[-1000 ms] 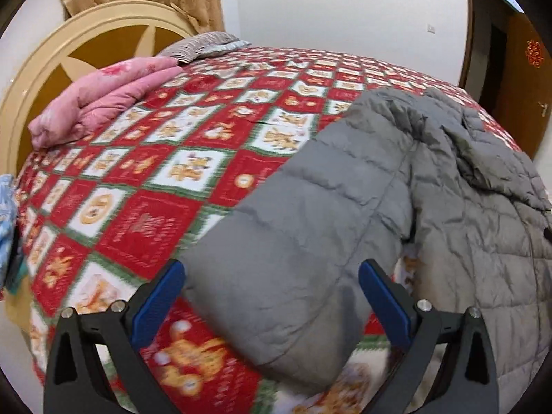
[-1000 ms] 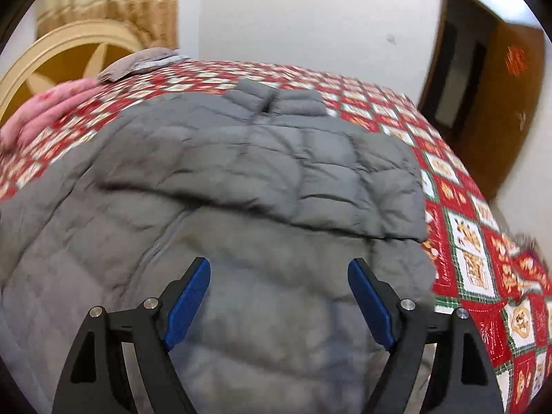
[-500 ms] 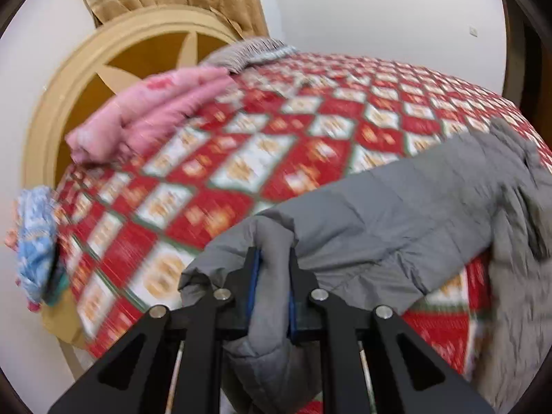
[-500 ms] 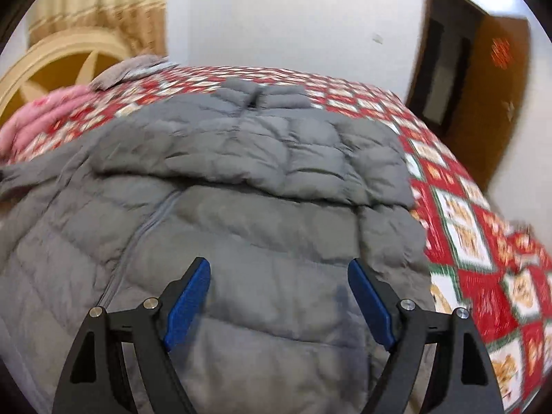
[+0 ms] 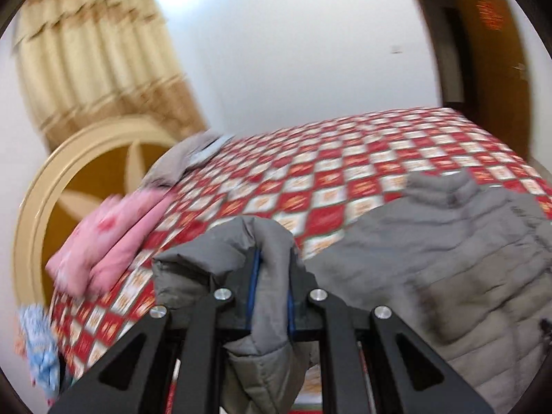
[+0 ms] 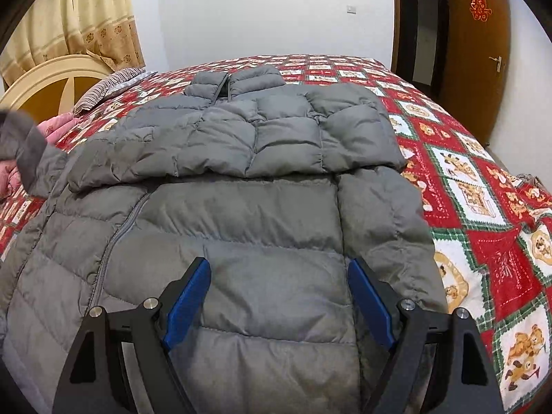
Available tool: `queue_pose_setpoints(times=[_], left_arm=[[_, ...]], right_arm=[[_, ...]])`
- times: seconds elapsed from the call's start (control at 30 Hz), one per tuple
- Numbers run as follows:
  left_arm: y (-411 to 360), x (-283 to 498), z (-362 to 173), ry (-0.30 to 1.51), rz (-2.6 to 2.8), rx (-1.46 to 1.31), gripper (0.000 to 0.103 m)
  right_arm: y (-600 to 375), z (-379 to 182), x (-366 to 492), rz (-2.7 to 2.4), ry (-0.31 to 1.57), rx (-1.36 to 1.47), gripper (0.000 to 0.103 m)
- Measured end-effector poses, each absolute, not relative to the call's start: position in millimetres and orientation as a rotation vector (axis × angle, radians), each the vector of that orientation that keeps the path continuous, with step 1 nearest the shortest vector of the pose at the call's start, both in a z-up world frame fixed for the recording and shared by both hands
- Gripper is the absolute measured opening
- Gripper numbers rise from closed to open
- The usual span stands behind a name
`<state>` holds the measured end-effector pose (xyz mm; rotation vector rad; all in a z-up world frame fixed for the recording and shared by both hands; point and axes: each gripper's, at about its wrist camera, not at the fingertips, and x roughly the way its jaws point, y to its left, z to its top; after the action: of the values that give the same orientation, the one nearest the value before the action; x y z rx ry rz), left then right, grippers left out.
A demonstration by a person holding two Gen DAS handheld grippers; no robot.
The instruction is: Fold large clothes
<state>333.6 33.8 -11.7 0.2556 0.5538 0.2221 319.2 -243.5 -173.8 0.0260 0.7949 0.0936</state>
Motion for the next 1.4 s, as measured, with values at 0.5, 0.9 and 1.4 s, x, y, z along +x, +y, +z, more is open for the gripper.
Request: queue_pose_setpoints(times=[0.5, 0.9, 1.4], left_arm=[[-178.6, 363.9, -60.5, 0.581, -0.134, 0.370, 0.022], [-188.3, 353.9, -75.5, 0.515, -0.134, 0.402, 0.101], [-101.6, 330.4, -60.6, 0.438, -0.243, 0.137, 0.103]], right_arm=[[-250.2, -176.9, 312.7, 0.121, 0.777, 0.085, 0.084], [-256.8, -176.8, 310.4, 0.147, 0.753, 0.137, 0.084], [-241.7, -179.0, 320.1, 0.113, 0.825, 0.040, 0.088]])
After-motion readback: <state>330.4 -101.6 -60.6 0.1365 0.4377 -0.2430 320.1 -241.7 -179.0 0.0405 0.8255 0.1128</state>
